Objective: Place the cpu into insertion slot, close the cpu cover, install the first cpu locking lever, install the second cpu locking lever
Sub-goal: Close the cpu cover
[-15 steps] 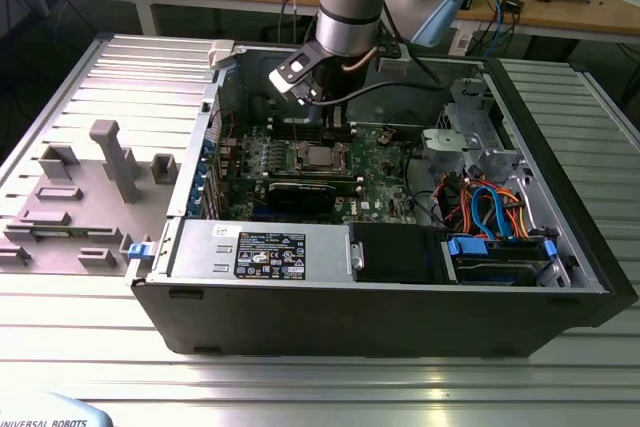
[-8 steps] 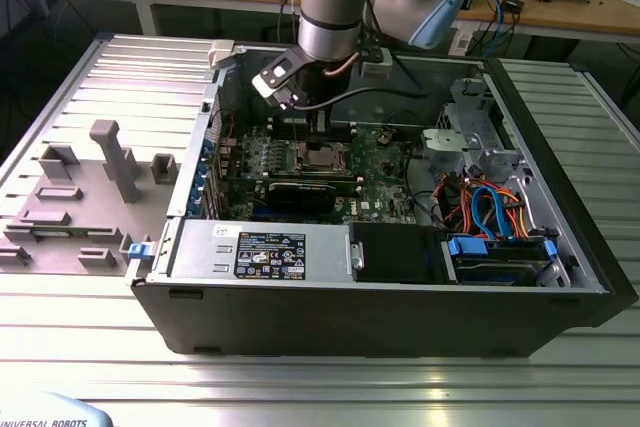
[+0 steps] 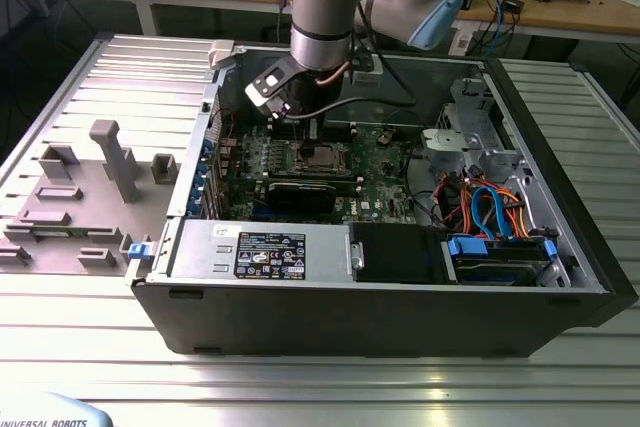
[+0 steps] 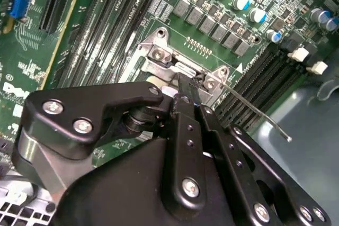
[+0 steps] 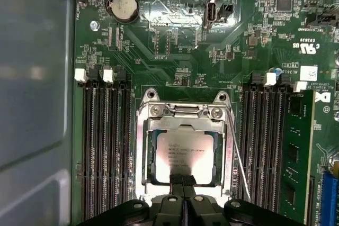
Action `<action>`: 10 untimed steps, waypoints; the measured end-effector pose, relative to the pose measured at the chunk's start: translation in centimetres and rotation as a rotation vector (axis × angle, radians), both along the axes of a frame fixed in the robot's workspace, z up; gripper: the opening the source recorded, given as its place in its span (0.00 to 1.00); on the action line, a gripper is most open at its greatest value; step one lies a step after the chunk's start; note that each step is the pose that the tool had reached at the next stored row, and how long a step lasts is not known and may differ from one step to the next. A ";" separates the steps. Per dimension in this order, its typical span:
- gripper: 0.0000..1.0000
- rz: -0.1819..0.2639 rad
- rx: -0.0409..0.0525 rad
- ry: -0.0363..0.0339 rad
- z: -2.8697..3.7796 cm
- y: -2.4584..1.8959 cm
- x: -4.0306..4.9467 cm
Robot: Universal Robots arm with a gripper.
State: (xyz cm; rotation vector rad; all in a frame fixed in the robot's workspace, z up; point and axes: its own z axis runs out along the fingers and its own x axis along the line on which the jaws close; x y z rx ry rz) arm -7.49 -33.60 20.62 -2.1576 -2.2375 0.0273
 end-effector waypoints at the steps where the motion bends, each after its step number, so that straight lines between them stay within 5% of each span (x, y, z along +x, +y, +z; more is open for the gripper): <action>1: 0.11 0.000 -0.0003 0.0002 -0.04 -0.01 -0.01; 10: 0.11 0.000 0.0002 -0.0001 0.54 0.01 -0.08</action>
